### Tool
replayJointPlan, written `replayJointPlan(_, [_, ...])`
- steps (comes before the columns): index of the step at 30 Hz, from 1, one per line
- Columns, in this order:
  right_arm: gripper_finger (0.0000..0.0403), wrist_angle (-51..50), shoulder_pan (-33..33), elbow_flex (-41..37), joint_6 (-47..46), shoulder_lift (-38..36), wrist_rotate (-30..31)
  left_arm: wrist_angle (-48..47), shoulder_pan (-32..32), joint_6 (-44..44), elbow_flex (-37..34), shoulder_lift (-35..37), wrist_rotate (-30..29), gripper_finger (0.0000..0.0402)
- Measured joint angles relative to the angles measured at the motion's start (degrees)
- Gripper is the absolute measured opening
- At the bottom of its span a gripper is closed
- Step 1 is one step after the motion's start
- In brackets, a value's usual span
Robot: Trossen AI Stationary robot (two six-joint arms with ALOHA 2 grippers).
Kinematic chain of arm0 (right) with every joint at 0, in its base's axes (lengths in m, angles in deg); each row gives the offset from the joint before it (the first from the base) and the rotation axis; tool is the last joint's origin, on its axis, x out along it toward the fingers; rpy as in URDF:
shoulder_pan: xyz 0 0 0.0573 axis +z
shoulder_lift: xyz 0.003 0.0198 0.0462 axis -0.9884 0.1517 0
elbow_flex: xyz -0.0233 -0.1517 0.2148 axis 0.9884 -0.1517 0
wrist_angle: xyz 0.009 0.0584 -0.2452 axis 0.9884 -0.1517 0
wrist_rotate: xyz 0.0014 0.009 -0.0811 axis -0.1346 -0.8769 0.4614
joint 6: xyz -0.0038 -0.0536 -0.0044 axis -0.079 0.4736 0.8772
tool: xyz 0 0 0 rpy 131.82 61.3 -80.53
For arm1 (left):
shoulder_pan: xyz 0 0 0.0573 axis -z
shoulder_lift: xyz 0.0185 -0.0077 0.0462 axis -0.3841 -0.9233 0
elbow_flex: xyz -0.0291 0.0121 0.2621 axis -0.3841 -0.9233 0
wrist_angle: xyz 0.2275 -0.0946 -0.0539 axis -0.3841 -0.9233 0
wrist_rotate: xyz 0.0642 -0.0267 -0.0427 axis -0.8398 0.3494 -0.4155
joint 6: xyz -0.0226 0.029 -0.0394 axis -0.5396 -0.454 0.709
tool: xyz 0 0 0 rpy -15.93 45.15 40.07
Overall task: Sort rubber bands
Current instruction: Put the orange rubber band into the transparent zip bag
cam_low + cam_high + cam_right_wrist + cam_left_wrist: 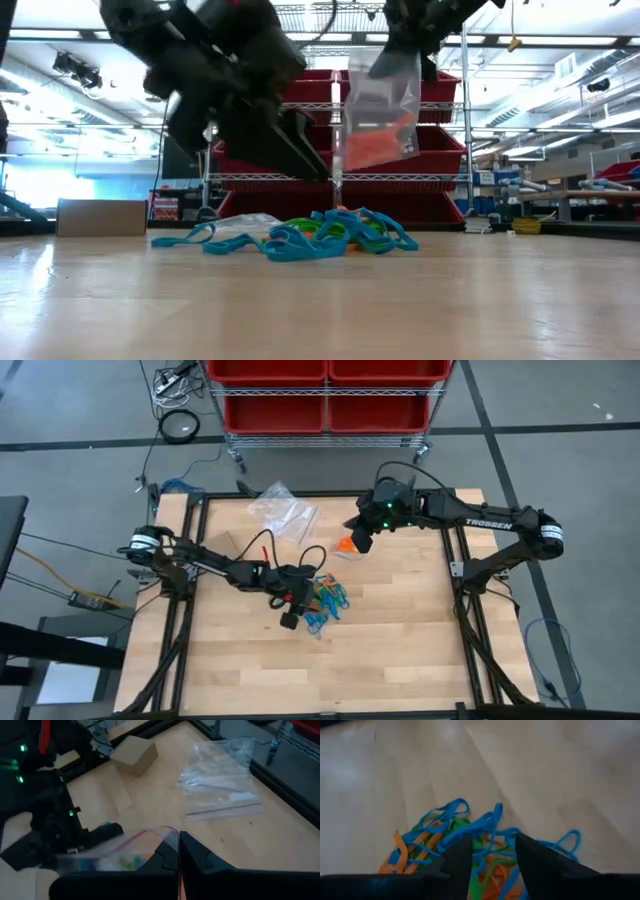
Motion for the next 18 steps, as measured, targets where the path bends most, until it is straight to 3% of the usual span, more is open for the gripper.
replayJointPlan(5, [0.0,-0.04,-0.41,0.0,-0.16,0.01,-0.5,0.86,-0.03,0.0,1.34,-5.83,-2.07,0.0158])
replayJointPlan(11, [0.0,0.27,-0.41,0.0,0.46,0.03,-0.52,-2.76,-0.13,0.1,8.02,-12.84,-6.73,0.0151])
replayJointPlan(15, [0.0,0.27,-0.41,0.0,0.61,0.03,-0.51,-5.46,0.06,-2.24,12.01,-14.12,-0.43,0.0105])
replayJointPlan(18, [0.0,0.19,-0.39,0.0,0.76,0.03,-0.52,-11.54,0.4,-4.25,15.44,-13.34,0.17,0.0052])
